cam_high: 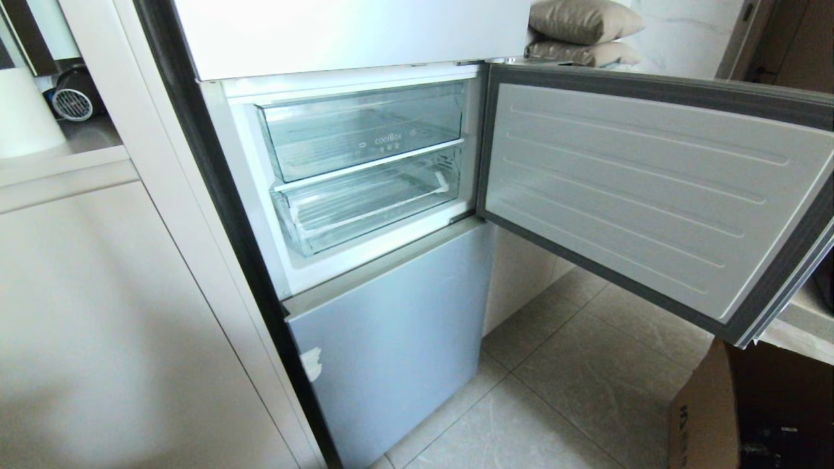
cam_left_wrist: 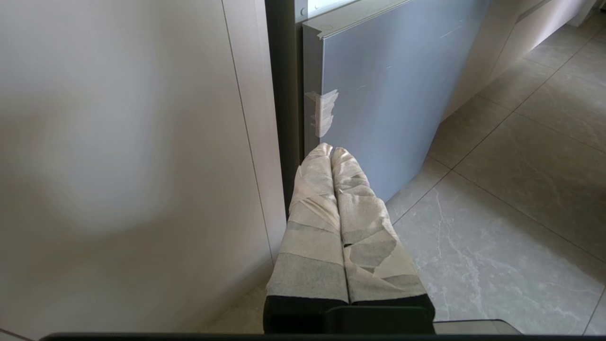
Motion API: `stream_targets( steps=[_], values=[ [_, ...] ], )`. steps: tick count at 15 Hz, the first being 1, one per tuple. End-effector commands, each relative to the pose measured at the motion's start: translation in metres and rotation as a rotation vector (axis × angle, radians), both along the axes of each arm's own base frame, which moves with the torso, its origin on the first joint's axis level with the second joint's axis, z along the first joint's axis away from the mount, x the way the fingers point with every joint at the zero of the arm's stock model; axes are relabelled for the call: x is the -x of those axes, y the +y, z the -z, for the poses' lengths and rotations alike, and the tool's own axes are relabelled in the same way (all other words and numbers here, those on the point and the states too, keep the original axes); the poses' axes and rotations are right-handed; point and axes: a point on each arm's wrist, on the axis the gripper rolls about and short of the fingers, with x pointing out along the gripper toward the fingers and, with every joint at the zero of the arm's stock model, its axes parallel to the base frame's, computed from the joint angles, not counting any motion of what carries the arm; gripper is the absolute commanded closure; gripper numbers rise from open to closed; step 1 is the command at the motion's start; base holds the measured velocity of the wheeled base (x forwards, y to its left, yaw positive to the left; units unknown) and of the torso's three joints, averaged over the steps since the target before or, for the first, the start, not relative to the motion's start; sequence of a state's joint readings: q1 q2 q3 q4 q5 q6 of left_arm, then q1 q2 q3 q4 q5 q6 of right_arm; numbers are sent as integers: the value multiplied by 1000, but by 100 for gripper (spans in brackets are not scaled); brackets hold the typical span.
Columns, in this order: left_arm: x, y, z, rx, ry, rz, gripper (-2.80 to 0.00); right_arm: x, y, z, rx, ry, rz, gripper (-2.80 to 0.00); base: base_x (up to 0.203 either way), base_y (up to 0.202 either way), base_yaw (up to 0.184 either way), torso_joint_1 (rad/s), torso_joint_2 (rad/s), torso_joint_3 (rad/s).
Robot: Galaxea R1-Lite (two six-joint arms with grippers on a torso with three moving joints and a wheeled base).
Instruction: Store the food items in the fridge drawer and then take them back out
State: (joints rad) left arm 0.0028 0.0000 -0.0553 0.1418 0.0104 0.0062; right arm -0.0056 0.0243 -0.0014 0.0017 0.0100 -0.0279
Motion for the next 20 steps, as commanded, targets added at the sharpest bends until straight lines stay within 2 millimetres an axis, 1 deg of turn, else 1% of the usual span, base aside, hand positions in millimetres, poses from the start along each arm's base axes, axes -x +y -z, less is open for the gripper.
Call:
stream_targets(
  steps=[1,8,20],
  values=[
    [0,0,0,0,2,-1,0,2,0,1,-9,-23,1,0,0,0,0,0,0,0],
    [0,0,0,0,2,-1,0,2,0,1,-11,-23,3,0,1,-2,11,0,0,0],
    [0,0,0,0,2,-1,0,2,0,1,-14,-23,8,0,1,-7,171,2,2,2]
  ],
)
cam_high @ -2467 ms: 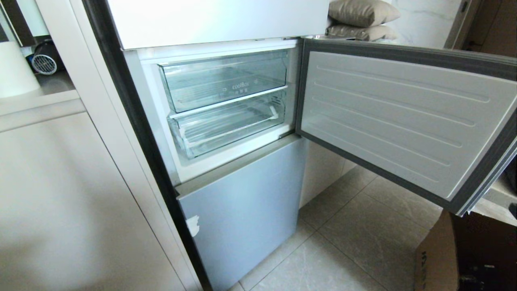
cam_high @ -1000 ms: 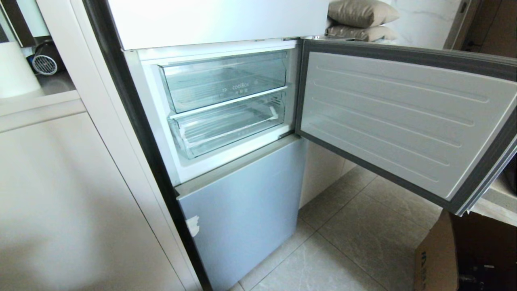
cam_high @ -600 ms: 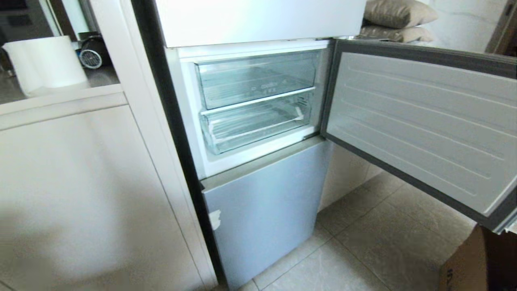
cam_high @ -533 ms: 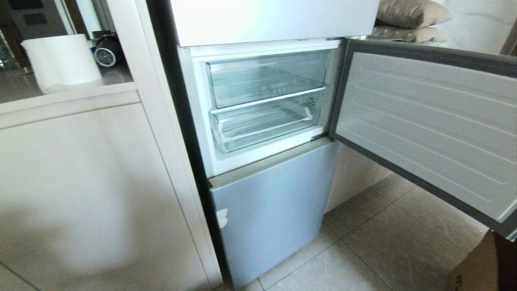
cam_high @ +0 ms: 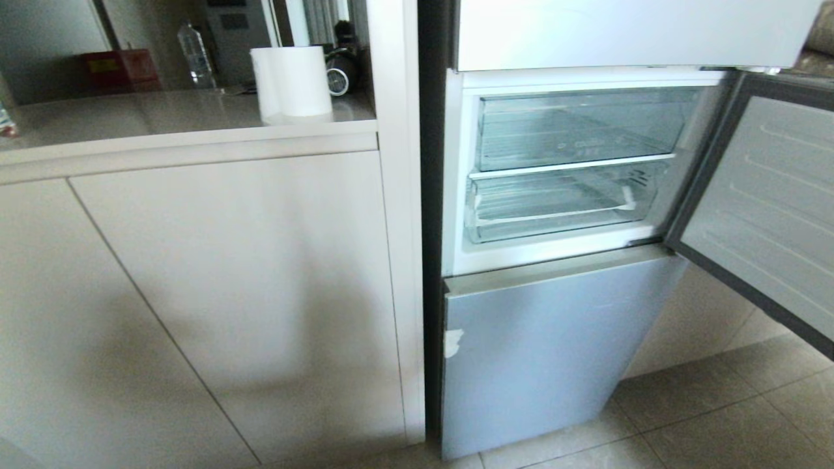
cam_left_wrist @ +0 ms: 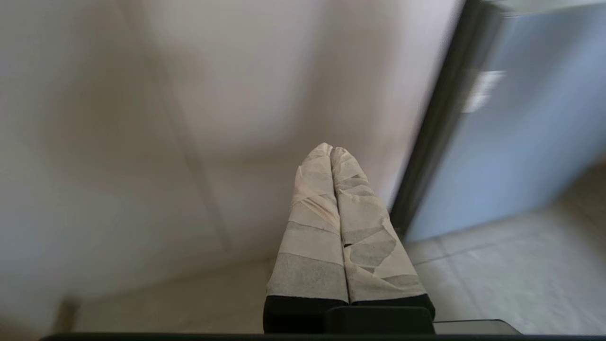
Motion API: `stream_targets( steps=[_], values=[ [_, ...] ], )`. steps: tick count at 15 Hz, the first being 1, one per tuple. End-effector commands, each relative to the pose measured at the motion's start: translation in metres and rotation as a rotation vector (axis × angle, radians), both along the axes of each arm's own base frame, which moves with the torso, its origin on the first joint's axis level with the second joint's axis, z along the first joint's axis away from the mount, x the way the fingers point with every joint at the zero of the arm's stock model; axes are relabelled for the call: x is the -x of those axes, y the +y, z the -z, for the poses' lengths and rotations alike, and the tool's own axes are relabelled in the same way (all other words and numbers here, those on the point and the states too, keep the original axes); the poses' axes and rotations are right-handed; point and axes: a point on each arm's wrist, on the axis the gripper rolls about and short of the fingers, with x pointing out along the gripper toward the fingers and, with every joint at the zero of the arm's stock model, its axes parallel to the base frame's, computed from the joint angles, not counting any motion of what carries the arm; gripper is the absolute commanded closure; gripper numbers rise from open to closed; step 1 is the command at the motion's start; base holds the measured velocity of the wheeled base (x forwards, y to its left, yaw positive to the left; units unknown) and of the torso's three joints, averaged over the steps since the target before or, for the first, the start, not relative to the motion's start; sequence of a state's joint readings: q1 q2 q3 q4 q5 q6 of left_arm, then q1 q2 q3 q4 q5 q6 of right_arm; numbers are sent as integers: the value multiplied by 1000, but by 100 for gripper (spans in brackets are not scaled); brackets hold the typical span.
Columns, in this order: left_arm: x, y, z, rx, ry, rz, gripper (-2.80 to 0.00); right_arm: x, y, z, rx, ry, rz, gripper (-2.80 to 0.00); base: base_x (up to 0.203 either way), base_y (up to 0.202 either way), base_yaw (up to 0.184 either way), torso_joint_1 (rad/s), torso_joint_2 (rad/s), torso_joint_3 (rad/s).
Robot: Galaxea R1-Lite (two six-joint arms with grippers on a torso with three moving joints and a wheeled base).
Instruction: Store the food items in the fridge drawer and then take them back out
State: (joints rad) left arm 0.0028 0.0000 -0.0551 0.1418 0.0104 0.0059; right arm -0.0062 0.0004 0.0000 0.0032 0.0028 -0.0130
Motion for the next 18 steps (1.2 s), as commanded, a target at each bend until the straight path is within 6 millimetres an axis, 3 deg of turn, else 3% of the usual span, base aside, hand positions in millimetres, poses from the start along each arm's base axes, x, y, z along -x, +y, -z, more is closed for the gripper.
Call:
stream_targets(
  steps=[1,7,10,13,16,17,18],
  values=[
    [0,0,0,0,2,-1,0,0,0,0,2,-2,0,0,1,-8,174,-6,3,3],
    [0,0,0,0,2,-1,0,0,0,0,33,-4,-11,0,0,-8,162,2,0,2],
    [0,0,0,0,2,-1,0,1,1,-2,169,-8,-34,0,1,-2,20,2,1,-1],
    [0,0,0,0,2,-1,0,-3,1,-37,103,6,-42,0,0,0,0,0,0,0],
    [0,0,0,0,2,-1,0,-42,2,-81,14,173,-90,0,0,0,0,0,0,0],
    [0,0,0,0,2,-1,0,-62,2,-91,-10,220,-113,-280,0,0,0,0,0,0],
    [0,0,0,0,2,-1,0,-86,2,-99,-25,251,-131,-280,0,0,0,0,0,0]
  ],
)
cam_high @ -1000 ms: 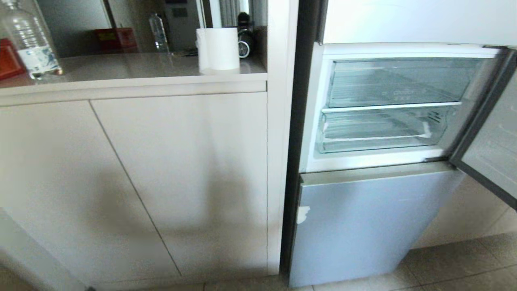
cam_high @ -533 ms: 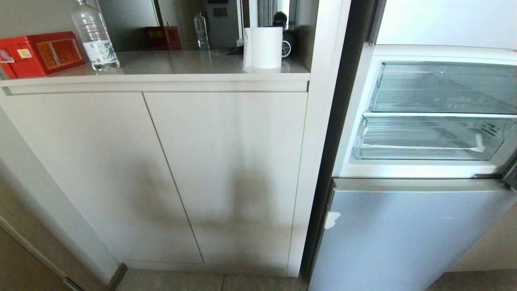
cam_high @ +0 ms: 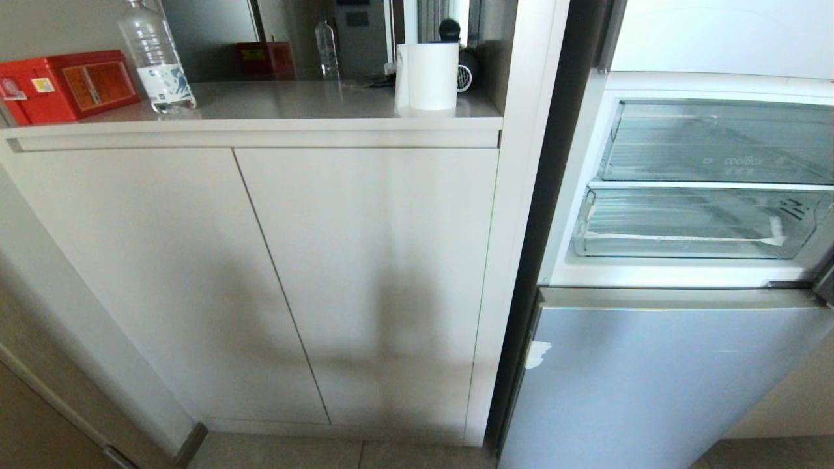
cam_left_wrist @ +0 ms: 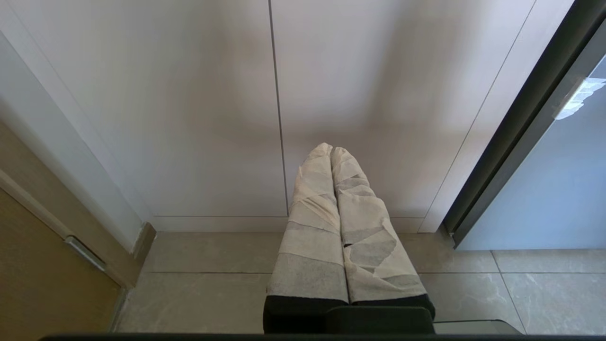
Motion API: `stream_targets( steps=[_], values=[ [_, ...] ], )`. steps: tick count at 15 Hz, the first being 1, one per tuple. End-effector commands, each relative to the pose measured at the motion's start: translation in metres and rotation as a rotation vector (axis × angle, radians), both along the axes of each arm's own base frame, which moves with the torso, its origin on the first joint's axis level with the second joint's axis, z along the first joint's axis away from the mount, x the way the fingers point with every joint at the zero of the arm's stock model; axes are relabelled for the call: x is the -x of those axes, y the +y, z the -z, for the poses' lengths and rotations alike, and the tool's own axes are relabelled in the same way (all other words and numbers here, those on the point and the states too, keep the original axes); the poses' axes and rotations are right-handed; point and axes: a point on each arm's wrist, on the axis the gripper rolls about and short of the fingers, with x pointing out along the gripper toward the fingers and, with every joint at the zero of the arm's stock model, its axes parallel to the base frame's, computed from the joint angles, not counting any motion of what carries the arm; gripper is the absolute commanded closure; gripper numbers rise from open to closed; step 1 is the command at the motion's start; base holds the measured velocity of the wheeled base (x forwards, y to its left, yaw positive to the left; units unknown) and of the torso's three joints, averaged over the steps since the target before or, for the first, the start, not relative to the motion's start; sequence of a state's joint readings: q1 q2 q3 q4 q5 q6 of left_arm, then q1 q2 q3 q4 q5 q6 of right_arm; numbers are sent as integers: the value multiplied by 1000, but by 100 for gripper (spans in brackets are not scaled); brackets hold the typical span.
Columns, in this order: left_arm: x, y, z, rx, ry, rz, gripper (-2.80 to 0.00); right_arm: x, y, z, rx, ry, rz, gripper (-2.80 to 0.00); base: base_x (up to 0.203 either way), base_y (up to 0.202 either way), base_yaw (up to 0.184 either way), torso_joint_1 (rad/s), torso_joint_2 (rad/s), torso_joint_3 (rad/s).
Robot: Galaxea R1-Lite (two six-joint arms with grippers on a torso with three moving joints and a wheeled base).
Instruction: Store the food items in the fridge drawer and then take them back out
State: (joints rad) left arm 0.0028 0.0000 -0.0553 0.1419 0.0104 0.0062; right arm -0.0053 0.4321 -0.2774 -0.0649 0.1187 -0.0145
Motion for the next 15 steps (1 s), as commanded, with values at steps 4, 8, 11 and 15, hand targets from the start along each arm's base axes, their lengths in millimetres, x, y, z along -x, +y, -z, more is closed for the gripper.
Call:
stream_targets(
  steps=[4,8,11,15],
  values=[
    [0,0,0,0,2,-1,0,-157,1,-9,-39,210,-55,-280,0,0,0,0,0,0],
    [0,0,0,0,2,-1,0,-260,2,20,-45,79,-53,-280,0,0,0,0,0,0],
    [0,0,0,0,2,-1,0,-312,1,26,-45,-94,-11,-280,0,0,0,0,0,0],
    [0,0,0,0,2,-1,0,-338,4,26,-82,-162,15,-280,0,0,0,0,0,0]
  ],
)
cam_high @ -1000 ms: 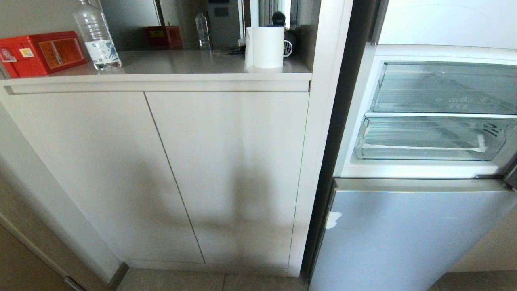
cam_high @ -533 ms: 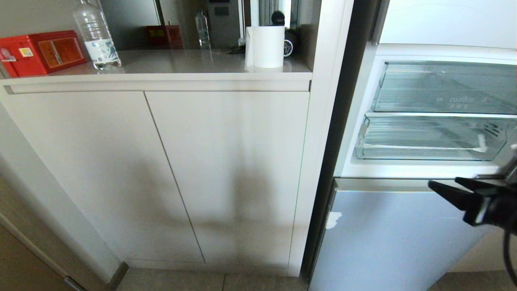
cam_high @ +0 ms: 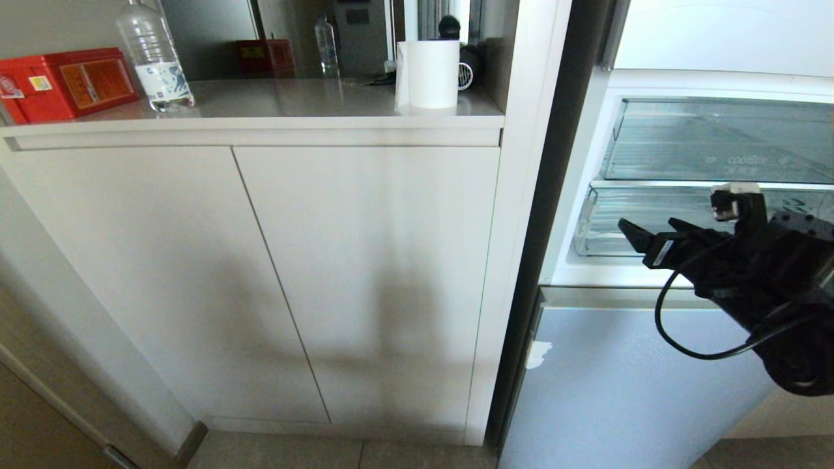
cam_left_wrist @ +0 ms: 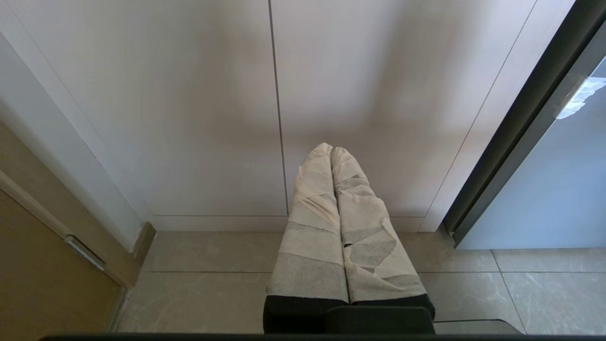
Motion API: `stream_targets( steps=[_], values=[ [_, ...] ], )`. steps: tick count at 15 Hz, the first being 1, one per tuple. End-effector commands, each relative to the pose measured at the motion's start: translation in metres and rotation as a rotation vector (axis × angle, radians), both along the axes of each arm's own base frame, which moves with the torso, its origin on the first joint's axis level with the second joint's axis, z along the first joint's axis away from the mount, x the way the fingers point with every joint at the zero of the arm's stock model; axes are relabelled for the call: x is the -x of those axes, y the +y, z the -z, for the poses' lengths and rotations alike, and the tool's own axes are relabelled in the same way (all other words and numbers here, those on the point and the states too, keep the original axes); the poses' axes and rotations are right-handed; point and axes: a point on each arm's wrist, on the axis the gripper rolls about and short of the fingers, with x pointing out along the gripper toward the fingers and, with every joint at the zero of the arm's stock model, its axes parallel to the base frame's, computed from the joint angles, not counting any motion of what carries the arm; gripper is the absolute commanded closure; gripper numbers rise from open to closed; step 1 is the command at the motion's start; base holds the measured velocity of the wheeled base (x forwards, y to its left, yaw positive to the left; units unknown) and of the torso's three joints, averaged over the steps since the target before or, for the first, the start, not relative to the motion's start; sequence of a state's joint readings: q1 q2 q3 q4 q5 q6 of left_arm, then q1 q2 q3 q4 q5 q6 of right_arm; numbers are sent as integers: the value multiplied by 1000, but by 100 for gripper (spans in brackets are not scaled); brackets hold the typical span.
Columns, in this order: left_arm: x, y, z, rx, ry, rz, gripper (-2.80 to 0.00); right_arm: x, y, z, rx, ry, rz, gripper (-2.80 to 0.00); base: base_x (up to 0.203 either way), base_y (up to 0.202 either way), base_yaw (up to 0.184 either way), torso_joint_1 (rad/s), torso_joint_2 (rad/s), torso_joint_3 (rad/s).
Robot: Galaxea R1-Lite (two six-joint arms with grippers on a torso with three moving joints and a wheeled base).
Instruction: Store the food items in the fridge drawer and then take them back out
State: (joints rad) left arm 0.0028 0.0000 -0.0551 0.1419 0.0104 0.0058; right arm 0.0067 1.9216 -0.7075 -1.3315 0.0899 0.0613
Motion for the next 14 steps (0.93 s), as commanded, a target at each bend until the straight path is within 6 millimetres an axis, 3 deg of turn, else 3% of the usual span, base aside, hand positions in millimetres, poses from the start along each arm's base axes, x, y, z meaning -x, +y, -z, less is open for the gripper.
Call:
stream_targets(
  steps=[1,14],
  values=[
    [0,0,0,0,2,-1,0,-21,4,22,-11,41,-4,-280,0,0,0,0,0,0],
    [0,0,0,0,2,-1,0,-75,8,23,-37,-47,78,-280,0,0,0,0,0,0]
  ],
)
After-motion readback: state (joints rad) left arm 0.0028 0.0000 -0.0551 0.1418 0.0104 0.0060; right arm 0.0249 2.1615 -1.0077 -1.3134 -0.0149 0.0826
